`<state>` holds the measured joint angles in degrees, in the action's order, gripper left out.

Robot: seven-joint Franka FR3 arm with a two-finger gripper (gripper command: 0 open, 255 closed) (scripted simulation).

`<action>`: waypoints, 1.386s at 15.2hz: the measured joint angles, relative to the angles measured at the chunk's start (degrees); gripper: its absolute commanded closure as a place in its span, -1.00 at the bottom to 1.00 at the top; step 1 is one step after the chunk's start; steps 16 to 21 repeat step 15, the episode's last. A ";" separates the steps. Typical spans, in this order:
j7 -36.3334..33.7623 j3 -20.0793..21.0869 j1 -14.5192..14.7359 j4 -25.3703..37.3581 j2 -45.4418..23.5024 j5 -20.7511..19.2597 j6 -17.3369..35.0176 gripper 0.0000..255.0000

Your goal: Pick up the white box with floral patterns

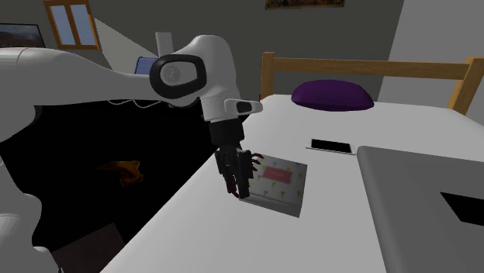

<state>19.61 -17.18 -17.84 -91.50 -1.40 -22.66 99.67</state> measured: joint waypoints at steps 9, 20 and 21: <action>2.66 0.00 -0.03 8.87 -2.03 0.90 -6.43 1.00; 4.71 -0.24 -0.33 15.84 -4.14 1.57 -10.87 1.00; 4.71 -0.24 -0.33 15.84 -4.14 1.57 -10.87 1.00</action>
